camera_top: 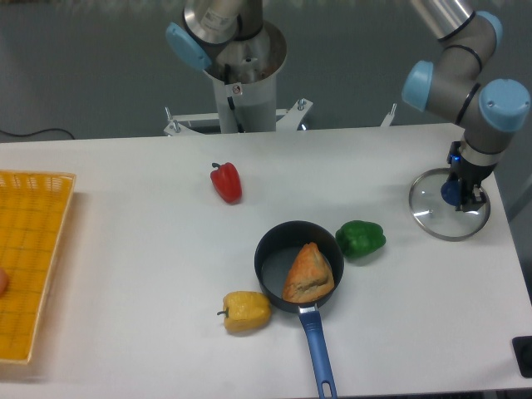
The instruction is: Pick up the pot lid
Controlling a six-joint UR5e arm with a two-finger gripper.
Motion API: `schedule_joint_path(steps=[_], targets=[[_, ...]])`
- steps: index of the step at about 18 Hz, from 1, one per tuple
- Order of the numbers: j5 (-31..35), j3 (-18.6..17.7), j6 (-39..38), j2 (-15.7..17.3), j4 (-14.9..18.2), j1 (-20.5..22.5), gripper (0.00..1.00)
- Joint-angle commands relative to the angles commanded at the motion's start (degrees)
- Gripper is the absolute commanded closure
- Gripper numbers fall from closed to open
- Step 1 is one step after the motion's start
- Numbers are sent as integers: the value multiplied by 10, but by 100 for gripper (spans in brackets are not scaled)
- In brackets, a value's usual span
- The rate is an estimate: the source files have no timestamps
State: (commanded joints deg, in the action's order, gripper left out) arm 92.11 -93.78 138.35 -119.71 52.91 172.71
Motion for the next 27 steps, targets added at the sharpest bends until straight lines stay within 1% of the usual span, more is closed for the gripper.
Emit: schedule_joint_path(steps=[7,11,17,19,22,24,27], targets=[[-1,9,-21,6,10,-6,45],[-6,27,-55,16,46,-21,45],[-14,32,-119,30,56,-49,45],[-18,32,-127,39,68,-51,45],[-22,33,-149,60,94,-59,45],[-41,33,-163,69,109,-61,45],[-44,34,-186,76,117,-74,45]])
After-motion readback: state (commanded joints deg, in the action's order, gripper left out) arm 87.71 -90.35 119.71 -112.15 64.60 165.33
